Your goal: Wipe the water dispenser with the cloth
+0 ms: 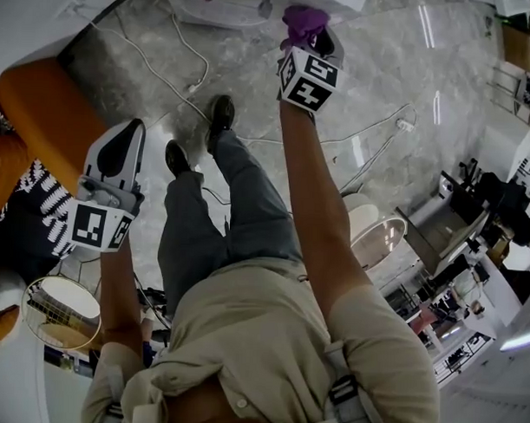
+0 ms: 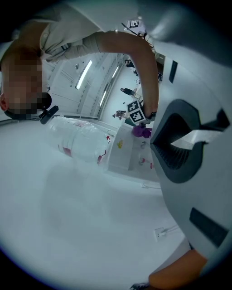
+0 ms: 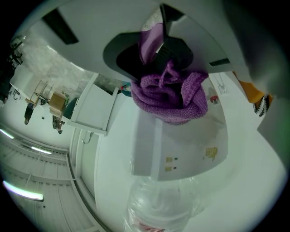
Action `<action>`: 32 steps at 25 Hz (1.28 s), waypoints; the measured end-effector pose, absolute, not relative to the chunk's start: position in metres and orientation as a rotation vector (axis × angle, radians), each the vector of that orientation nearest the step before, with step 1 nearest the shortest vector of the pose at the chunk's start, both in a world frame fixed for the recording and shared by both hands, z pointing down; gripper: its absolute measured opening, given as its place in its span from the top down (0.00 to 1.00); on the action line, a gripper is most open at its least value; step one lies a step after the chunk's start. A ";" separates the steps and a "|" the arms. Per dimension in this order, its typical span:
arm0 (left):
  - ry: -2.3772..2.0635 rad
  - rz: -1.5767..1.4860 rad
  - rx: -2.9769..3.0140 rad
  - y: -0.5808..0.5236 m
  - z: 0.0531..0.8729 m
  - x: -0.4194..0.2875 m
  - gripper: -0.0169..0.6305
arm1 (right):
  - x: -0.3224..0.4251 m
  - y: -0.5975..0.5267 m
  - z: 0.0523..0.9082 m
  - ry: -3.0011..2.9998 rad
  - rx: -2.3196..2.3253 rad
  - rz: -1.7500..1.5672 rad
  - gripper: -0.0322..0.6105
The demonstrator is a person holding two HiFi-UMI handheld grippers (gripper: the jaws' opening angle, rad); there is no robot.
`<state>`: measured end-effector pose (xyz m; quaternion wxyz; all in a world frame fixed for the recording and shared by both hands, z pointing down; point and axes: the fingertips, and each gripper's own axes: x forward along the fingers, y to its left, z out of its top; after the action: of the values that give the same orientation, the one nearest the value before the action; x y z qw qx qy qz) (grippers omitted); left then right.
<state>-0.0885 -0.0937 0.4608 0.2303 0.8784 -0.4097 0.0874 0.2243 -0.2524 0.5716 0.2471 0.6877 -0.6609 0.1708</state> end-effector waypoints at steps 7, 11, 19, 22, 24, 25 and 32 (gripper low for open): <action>-1.128 0.250 2.403 -0.092 0.476 -0.091 0.95 | 0.227 -0.252 0.618 -1.755 1.815 0.510 0.85; -1.129 0.245 2.402 -0.094 0.479 -0.090 0.95 | 0.228 -0.252 0.639 -1.737 1.779 0.542 0.85; -1.130 0.242 2.400 -0.097 0.484 -0.086 0.95 | 0.232 -0.252 0.664 -1.725 1.742 0.600 0.85; -1.125 0.234 2.401 -0.094 0.485 -0.083 0.95 | 0.225 -0.250 0.665 -1.740 1.713 0.598 0.85; -1.127 0.228 2.401 -0.093 0.485 -0.082 0.95 | 0.210 -0.250 0.669 -1.772 1.668 0.582 0.85; -1.129 0.224 2.401 -0.092 0.485 -0.082 0.95 | 0.200 -0.252 0.671 -1.791 1.648 0.573 0.85; -1.199 0.208 2.371 -0.086 0.501 -0.111 0.95 | 0.147 -0.285 0.685 -1.874 1.681 0.580 0.85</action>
<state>-0.1114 -0.0861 0.5006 0.2360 0.8645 -0.4372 0.0760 0.1472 -0.2851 0.6852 0.2755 0.6254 -0.6975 0.2156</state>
